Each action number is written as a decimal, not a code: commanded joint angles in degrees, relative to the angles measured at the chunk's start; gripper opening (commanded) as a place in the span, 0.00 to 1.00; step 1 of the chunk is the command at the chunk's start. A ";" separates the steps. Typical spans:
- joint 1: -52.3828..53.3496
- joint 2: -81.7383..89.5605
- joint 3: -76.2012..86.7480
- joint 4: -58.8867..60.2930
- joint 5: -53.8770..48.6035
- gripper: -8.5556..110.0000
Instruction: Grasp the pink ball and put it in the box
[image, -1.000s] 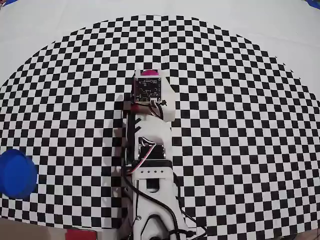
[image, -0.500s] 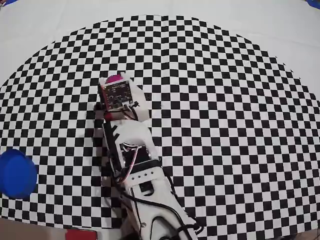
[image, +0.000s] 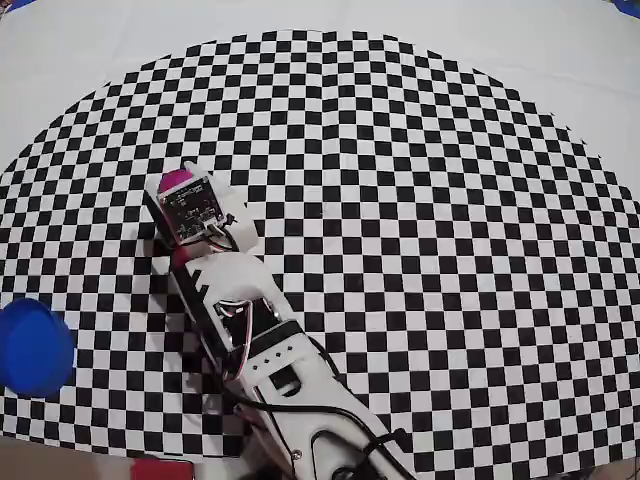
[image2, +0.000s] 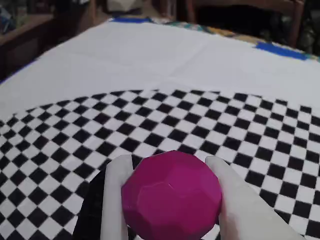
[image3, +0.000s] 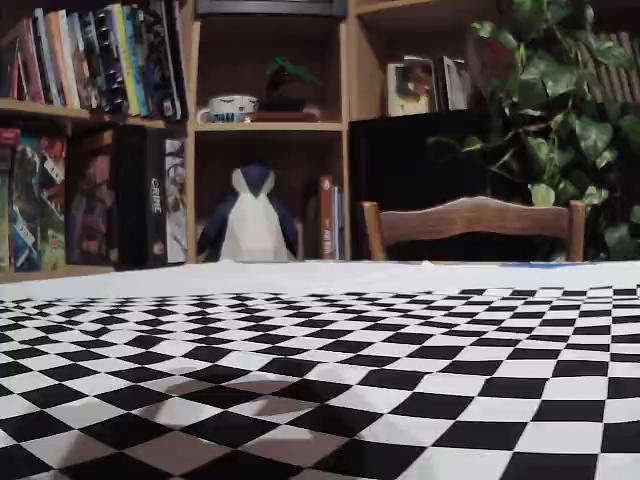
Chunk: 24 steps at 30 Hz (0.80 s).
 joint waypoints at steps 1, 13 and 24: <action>-2.02 1.23 -2.64 -0.26 0.70 0.07; -7.73 1.23 -3.08 0.00 0.97 0.07; -13.97 0.70 -3.60 0.00 1.14 0.07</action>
